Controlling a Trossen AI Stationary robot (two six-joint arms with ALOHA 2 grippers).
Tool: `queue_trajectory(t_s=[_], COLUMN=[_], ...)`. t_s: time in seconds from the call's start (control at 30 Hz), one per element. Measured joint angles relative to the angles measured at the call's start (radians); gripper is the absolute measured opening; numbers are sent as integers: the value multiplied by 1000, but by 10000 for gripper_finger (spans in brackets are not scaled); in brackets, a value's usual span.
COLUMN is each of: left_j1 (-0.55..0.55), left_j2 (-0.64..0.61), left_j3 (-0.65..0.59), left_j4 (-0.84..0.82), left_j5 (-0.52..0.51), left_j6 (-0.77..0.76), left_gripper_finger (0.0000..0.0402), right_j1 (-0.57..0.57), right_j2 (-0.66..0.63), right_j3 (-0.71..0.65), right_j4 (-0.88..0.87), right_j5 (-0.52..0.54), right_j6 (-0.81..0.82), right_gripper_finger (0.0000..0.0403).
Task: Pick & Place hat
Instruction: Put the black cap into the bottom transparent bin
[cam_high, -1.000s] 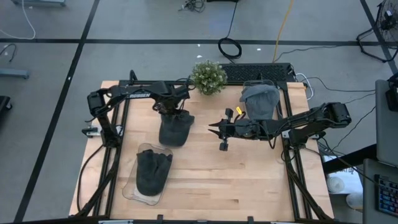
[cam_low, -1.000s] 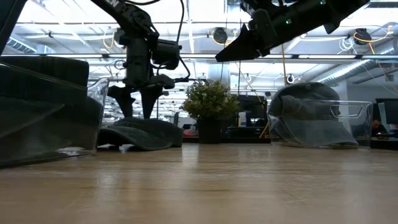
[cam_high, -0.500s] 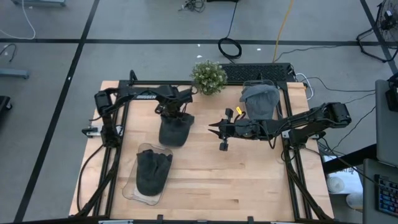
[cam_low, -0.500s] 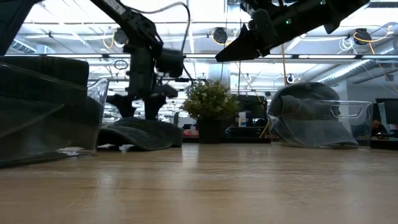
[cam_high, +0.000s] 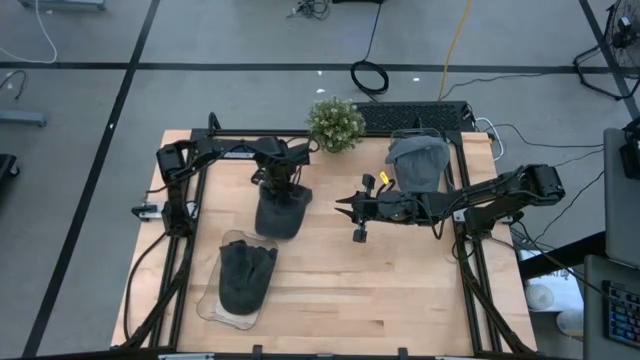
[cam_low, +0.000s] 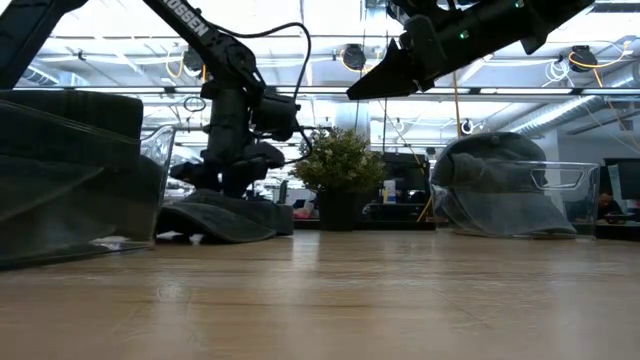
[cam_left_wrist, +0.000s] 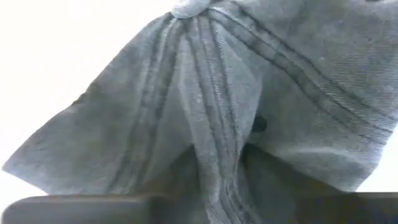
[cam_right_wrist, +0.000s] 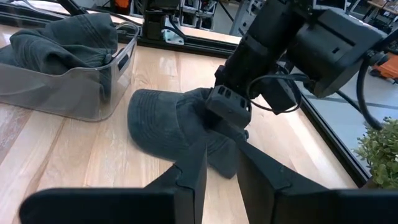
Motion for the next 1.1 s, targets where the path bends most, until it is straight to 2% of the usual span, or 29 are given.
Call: queue_trajectory(t_s=[0.1,0.17,0.43,0.57,0.73,0.93,1.1], left_j1=[4,9,14,1,-48,-176,-412], left_j2=[-6,-14,-149,-286,-486,-702,-786], left_j3=[0,0,20,27,27,82,188], left_j4=[2,3,-6,-16,-93,-241,-325], left_j5=[0,0,-64,-77,-132,-198,-318], left_j6=[16,23,45,34,-55,-256,-528], left_gripper_finger=[51,15,8,5,4,3,3], right_j1=[0,0,0,0,0,0,0], right_j2=[0,0,0,0,0,0,0], right_j3=[0,0,0,0,0,0,0], right_j4=[0,0,0,0,0,0,0], right_j5=[0,0,0,0,0,0,0], right_j6=[0,0,0,0,0,0,0], right_gripper_finger=[75,75,75,75,75,75,75])
